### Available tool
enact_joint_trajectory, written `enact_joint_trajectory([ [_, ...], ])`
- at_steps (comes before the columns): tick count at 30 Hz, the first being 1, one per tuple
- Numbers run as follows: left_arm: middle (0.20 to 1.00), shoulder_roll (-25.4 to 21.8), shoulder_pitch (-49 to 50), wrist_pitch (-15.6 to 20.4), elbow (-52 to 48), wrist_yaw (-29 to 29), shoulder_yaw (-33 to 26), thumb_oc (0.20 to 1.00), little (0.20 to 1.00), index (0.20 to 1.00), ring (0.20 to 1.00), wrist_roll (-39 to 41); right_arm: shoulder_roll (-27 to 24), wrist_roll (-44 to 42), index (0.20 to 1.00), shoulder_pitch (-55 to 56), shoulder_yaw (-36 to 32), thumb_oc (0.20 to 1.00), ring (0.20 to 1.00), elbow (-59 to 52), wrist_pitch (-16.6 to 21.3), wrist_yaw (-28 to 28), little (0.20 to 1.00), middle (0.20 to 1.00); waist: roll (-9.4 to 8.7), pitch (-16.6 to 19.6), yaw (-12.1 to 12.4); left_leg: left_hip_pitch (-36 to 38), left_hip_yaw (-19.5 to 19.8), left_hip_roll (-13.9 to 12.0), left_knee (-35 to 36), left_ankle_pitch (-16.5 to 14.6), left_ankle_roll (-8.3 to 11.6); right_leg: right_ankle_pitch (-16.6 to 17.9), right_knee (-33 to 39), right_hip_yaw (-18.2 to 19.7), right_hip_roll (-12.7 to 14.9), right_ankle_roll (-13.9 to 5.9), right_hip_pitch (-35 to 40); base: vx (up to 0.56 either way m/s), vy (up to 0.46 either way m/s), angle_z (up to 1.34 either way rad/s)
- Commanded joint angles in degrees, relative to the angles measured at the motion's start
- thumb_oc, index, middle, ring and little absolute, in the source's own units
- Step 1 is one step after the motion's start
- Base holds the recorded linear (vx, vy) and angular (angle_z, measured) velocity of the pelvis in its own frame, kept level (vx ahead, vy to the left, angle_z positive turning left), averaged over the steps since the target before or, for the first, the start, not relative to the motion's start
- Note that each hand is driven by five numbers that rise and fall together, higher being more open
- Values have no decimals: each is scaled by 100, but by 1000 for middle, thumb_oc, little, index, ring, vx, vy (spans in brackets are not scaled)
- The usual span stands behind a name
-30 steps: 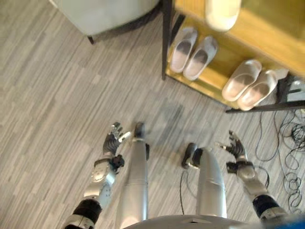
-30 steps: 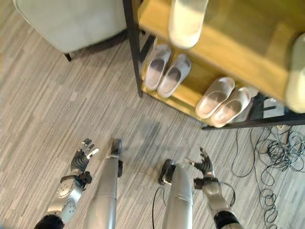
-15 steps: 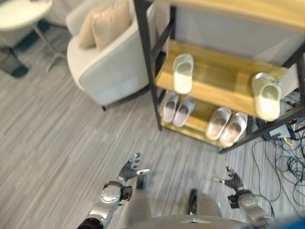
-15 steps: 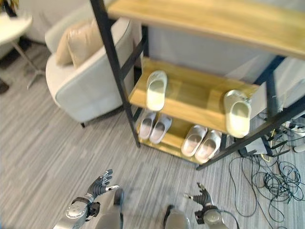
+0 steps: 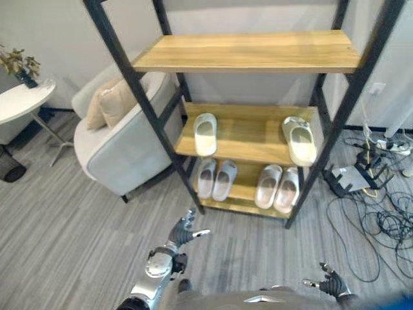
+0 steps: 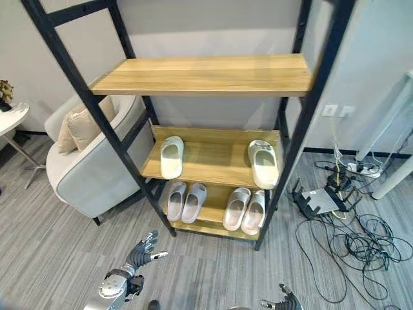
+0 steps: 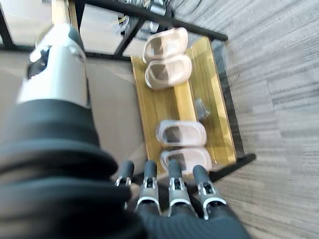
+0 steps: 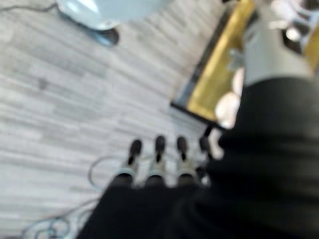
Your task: Arrange the slippers neatly on the shoe rack.
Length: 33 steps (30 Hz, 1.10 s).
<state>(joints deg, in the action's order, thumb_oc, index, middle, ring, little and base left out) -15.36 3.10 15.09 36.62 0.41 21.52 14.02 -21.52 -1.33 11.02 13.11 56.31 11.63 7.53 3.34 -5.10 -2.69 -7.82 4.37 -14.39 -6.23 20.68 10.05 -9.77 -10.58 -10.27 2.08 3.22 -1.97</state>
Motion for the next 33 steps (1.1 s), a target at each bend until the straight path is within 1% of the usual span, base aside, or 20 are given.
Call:
enact_joint_trajectory([
  [1,1000,-157,-293,218,-639,86,-43,1000,1000,1000,1000,-33,-119,103,1000,-396,-85,1000,1000,23,65,94,1000,1000,-176,-245,148,-182,270,385,521,-998,-45,197,804,269,471,-1060,846,241,57,-2],
  [2,1000,-202,-301,208,-729,83,-10,1000,1000,1000,1000,-77,-116,77,1000,-422,-76,1000,1000,17,26,100,1000,1000,-197,-274,227,-417,221,463,590,-925,-48,181,819,340,476,-1073,915,296,93,7],
  [4,1000,-261,-299,215,-920,42,-40,1000,1000,1000,1000,-60,-110,158,1000,-448,-33,1000,1000,19,18,74,1000,1000,-151,-221,298,-220,383,483,916,-1019,-70,118,825,540,447,-1133,965,186,112,-31],
  [6,1000,-288,-309,211,-1011,-30,21,1000,1000,1000,1000,-81,-52,183,1000,-466,-38,1000,1000,64,-8,37,1000,1000,-126,-131,274,-127,456,567,901,-1103,-72,116,790,587,549,-1229,1032,197,156,-88],
  [8,1000,-371,-318,201,-1128,-96,61,1000,1000,1000,1000,-133,36,147,1000,-484,-68,1000,1000,51,-37,-8,1000,1000,-168,-51,243,-5,356,625,876,-1228,-123,205,766,647,698,-1306,1055,171,165,-25],
  [11,1000,-535,-318,219,-1309,-84,95,1000,1000,1000,1000,-382,216,97,1000,-494,-18,1000,1000,-69,-41,-70,1000,1000,-249,15,261,189,118,710,839,-1435,-269,316,707,778,902,-1418,1015,125,164,-25],
  [14,1000,-615,-346,205,-1361,-4,13,1000,1000,1000,1000,-507,335,142,1000,-483,76,1000,1000,-140,-51,-120,1000,1000,-343,61,299,265,-76,772,771,-1586,-384,487,646,799,1058,-1549,936,72,135,-38],
  [18,1000,-720,-385,253,-1573,5,-47,1000,1000,1000,1000,-550,414,194,1000,-458,111,1000,1000,-102,-63,-154,1000,1000,-453,64,353,271,-196,908,609,-1825,-536,708,515,774,1243,-1730,814,42,161,-9],
  [20,1000,-805,-398,247,-1741,-62,-34,1000,1000,1000,1000,-568,453,181,1000,-423,56,1000,1000,-41,-68,-180,1000,1000,-492,26,346,237,-224,1004,446,-1957,-624,936,141,779,1338,-1822,635,-7,162,-12],
  [21,1000,-873,-433,246,-1884,-89,3,1000,1000,1000,1000,-630,485,131,1000,-443,-15,1000,1000,21,-94,-185,1000,1000,-502,-63,311,221,-220,1058,323,-2037,-679,1548,-479,802,1387,-1822,300,-35,118,-3],
  [23,1000,-874,-435,244,-1886,-88,2,1000,1000,1000,1000,-631,486,131,1000,-447,-16,1000,1000,22,-94,-185,1000,1000,-502,-55,324,202,-233,1055,311,-2040,-681,1551,-494,821,1385,-1822,269,-33,62,4],
  [24,1000,-902,-523,246,-1942,-90,69,1000,1000,1000,1000,-633,494,89,1000,-487,-33,1000,1000,28,-100,-153,1000,1000,-461,-158,277,184,-197,1050,251,-2045,-718,1751,-757,842,1357,-1822,144,0,123,8],
  [25,1000,-932,-573,259,-1985,-123,110,1000,1000,1000,1000,-621,542,58,1000,-453,-55,1000,1000,16,-79,-137,1000,1000,-404,-205,256,210,-123,1066,243,-2108,-778,1697,-1050,870,1362,-1822,13,32,164,17],
  [26,1000,-957,-574,274,-2060,-135,148,1000,1000,1000,1000,-684,571,39,1000,-412,-66,1000,1000,13,-64,-130,1000,1000,-386,-218,220,272,-65,1099,264,-2137,-805,1719,-1153,906,1385,-1822,-98,94,136,24],
  [28,1000,-978,-607,287,-2088,-185,251,1000,1000,1000,1000,-798,602,35,1000,-389,-72,1000,1000,24,-71,-127,1000,1000,-374,-222,173,404,-36,1107,354,-2198,-798,1614,-871,743,1526,-1742,-196,87,30,21],
  [29,1000,-979,-606,287,-2088,-185,252,1000,1000,1000,1000,-797,603,36,1000,-388,-72,1000,1000,24,-71,-126,1000,1000,-372,-229,163,418,-25,1105,359,-2201,-796,1608,-863,726,1526,-1740,-173,101,-77,16],
  [30,1000,-1010,-615,297,-2154,-240,337,1000,1000,1000,1000,-785,617,75,1000,-483,-15,1000,1000,46,-87,-120,1000,1000,-362,-254,137,537,-28,1029,441,-2262,-734,1513,-258,396,1685,-1709,-187,101,-113,11],
  [31,1000,-1025,-593,311,-2247,-296,371,1000,1000,1000,1000,-750,624,110,1000,-525,31,1000,1000,52,-93,-127,1000,1000,-377,-261,130,578,-11,1002,461,-2282,-705,1514,34,324,1715,-1713,-266,105,-115,10],
  [32,1000,-1031,-586,307,-2256,-301,367,1000,1000,1000,1000,-746,626,111,1000,-525,34,1000,1000,55,-92,-126,1000,1000,-367,-272,114,598,6,986,468,-2290,-699,1516,64,295,1699,-1709,-220,71,-110,-11],
  [33,1000,-1048,-579,342,-2362,-356,429,1000,1000,1000,1000,-725,630,164,1000,-513,79,1000,1000,10,-107,-120,1000,1000,-404,-300,50,615,105,991,444,-2301,-669,1547,325,495,1611,-1773,-268,47,-104,-12],
])
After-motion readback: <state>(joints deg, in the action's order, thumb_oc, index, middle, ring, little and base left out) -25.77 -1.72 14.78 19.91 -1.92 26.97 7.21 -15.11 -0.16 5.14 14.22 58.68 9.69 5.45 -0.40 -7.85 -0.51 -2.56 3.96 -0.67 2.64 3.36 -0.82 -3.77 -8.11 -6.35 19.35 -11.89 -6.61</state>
